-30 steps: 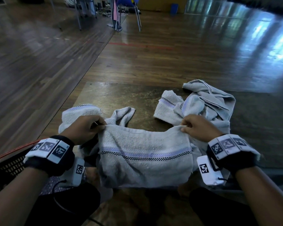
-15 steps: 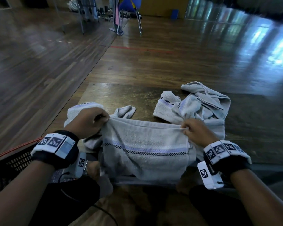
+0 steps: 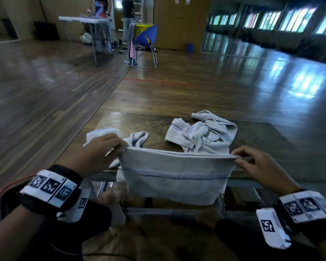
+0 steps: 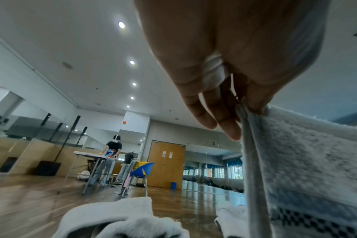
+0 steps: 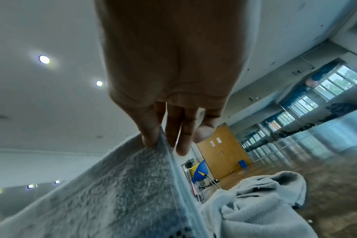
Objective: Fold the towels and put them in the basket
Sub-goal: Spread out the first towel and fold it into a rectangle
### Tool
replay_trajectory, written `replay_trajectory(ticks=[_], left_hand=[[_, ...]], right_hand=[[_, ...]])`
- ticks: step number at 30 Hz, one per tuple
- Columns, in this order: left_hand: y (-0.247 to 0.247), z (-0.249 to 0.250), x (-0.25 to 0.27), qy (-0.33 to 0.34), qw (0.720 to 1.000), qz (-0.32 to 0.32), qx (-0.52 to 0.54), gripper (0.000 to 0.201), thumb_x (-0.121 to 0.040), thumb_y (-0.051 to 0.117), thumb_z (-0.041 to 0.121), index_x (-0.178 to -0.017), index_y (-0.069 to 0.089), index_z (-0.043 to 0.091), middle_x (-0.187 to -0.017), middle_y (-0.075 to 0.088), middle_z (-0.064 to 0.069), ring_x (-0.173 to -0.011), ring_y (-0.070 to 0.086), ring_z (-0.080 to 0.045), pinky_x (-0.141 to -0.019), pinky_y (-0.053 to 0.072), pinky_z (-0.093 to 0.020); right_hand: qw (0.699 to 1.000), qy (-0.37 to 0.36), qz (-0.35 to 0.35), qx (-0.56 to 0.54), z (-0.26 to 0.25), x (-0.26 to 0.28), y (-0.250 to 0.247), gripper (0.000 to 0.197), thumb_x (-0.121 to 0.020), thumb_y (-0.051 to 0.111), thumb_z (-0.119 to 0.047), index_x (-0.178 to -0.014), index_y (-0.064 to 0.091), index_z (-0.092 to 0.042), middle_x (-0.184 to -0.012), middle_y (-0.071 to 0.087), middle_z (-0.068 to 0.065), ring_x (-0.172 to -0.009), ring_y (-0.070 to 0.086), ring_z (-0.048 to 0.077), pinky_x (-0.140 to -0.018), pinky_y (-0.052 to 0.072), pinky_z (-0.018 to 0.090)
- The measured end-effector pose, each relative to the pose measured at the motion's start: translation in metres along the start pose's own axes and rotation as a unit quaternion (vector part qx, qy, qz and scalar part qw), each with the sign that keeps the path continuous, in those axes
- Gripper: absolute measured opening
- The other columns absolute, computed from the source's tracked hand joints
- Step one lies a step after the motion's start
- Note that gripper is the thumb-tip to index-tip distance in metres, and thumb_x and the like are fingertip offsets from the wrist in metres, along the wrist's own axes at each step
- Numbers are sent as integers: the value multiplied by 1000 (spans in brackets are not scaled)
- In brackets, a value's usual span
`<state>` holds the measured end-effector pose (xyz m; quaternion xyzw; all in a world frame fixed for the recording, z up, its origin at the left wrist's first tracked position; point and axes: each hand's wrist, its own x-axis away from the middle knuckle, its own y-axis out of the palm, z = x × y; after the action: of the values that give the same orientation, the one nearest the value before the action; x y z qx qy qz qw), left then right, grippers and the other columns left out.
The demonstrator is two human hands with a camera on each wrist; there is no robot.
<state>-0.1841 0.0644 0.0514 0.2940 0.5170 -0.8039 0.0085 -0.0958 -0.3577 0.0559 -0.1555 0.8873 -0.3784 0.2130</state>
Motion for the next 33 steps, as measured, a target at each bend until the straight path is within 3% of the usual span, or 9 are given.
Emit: replay_trajectory(ticks=[7,13,17,21,24,27,29,31,33], left_hand=[[-19,12,6,0,1000,4,16,25,-93,39,44,-98,57,28,-86,65,8,-78,59,-7,-68,45,-23],[-22,0,-38,-88,993,-53,-61,17,-92,45,3,-99,60,8,-96,64,-6,-88,60,-27,-70,40,-26],[-49,5,-62,-18,989,125,-71,15,-90,47,9,-97,60,5,-85,65,-13,-75,59,-25,-65,37,-25],[-73,18,-63,21,977,214,12,15,-92,46,19,-91,50,33,-82,55,18,-73,48,1,-69,39,-13],[-65,23,-38,-4,984,171,43,8,-92,41,34,-91,45,40,-76,51,21,-69,49,5,-65,36,-9],[-34,12,-4,-33,996,36,77,15,-90,42,39,-88,52,29,-74,54,20,-66,51,2,-61,39,-12],[-8,5,14,-62,990,-75,102,8,-91,49,33,-83,50,34,-74,56,19,-69,53,4,-62,40,-10],[18,-4,25,-75,984,-137,86,28,-90,56,16,-78,43,38,-67,51,21,-70,50,13,-62,37,-4],[37,-14,25,-117,973,-184,72,30,-90,55,14,-78,41,37,-73,50,19,-70,49,14,-62,36,-4]], right_hand=[[986,-5,-16,-165,-8,0,-30,4,-82,62,-11,-83,64,-14,-71,67,-8,-59,55,-5,-56,45,8],[995,7,-10,-94,-19,-43,-38,18,-84,63,-1,-78,63,-18,-70,65,-1,-57,56,-5,-57,45,7],[978,-26,120,-166,-45,-66,-61,21,-87,58,-2,-81,60,-22,-62,66,-20,-58,56,-7,-54,45,6],[962,-88,154,-207,-71,-63,-75,22,-88,56,-3,-82,60,-24,-68,66,-19,-64,57,-5,-61,48,9],[959,-98,126,-236,-66,-47,-64,14,-84,57,-9,-82,59,-23,-70,65,-15,-66,56,-3,-63,48,10],[982,-46,30,-180,-32,-28,-35,8,-79,62,-9,-81,61,-17,-73,65,-10,-66,56,-4,-64,45,7],[989,8,-68,-130,0,-17,-13,18,-79,66,-1,-78,65,-19,-76,68,-1,-67,58,-2,-65,46,8],[982,52,-155,-98,26,-10,8,14,-79,69,-5,-79,69,-19,-83,71,5,-74,63,1,-71,48,13],[977,69,-187,-79,46,-9,24,19,-79,70,-10,-87,70,-27,-92,72,-3,-81,66,1,-75,50,16]])
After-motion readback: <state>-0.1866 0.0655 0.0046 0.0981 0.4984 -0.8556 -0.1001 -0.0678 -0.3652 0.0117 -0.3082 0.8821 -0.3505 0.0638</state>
